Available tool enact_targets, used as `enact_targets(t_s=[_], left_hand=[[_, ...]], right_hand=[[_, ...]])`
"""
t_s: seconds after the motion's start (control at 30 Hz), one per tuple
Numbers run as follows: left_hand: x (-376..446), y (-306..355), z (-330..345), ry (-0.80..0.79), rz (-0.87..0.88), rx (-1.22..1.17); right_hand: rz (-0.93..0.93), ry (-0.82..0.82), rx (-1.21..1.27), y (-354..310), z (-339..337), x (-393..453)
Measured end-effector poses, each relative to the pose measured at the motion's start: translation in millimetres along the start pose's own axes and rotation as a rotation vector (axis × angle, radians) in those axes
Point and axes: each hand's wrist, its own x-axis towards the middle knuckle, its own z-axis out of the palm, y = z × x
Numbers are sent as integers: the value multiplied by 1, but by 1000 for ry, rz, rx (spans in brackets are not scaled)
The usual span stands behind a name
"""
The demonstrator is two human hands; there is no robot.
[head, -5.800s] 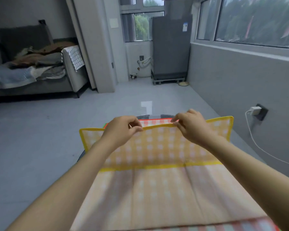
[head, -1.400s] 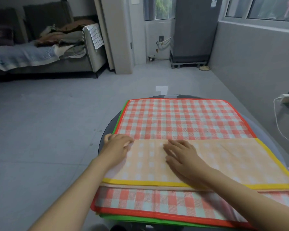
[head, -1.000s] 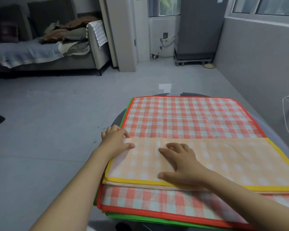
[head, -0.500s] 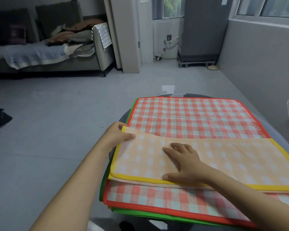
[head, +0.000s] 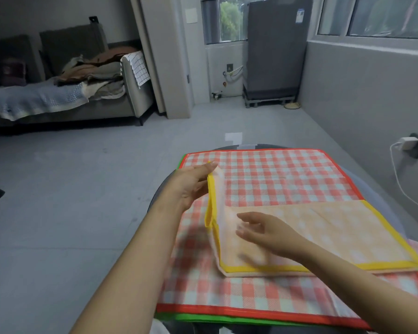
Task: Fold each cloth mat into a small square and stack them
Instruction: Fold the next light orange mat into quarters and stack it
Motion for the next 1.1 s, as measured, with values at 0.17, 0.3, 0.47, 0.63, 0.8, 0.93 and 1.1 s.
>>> enact_targets(t_s=[0.17, 0.3, 0.47, 0.63, 0.8, 0.93, 1.1], left_hand=[[0, -25, 57, 15, 84, 77], [3, -54, 93, 40, 55, 126], [10, -87, 119, 98, 39, 277], [10, -110, 123, 21, 24, 407], [14, -118, 119, -60, 171, 763], [18, -125, 113, -74, 334, 1035], [22, -121, 99, -189, 447, 1196]], right_hand=[[245, 198, 548, 6, -40, -21], [301, 168, 618, 14, -56, -38], [309, 259, 263, 23, -55, -53], [370, 244, -10, 39, -42, -55], [347, 243, -140, 45, -32, -55], [328, 277, -154, 45, -30, -56], [317, 288, -168, 44, -28, -56]])
